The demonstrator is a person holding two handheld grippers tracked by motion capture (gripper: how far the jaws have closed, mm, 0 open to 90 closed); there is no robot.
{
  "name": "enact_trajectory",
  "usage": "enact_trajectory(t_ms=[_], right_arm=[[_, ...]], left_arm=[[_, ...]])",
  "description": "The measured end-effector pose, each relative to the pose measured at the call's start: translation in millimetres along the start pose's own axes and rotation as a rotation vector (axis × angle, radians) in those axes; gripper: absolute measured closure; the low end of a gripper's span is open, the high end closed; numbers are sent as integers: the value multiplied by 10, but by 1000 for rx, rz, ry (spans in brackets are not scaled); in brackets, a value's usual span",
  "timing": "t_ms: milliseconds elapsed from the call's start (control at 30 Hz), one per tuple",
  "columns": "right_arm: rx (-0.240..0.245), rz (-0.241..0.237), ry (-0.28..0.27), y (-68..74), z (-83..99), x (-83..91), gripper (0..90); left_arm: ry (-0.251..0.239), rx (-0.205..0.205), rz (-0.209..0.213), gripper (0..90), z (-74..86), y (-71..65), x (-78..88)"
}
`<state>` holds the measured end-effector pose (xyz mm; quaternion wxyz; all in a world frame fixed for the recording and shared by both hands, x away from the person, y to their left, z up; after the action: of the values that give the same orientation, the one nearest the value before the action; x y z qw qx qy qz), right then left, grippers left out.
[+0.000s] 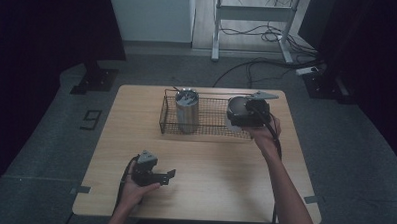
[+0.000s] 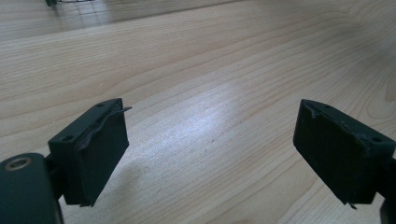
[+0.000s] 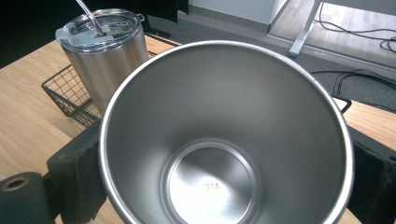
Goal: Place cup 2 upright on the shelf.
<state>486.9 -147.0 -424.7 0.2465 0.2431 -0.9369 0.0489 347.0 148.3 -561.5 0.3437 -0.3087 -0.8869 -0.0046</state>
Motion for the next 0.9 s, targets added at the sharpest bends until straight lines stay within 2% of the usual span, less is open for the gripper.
enact_trajectory(t_ms=[467,900], right_arm=[[-4,16,5,-117,-100,-127,64],[5,14,9,-102,-217,-286,64]], left_arm=[[2,-4,2,103,7,-1,-8],[5,-8,5,103,11,-8,-9]])
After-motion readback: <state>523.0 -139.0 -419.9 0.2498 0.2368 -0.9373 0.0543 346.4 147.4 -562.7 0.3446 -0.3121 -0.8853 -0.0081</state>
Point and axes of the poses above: each handheld gripper's, and its own axes: x roughly backward along the jaws, z roughly out of its underside, y roughly to its left, the point moved 7 cm from there along -x, roughly forward along the jaws, and after that the axes turned 3 degrees about -y, right-handed, at the moved point
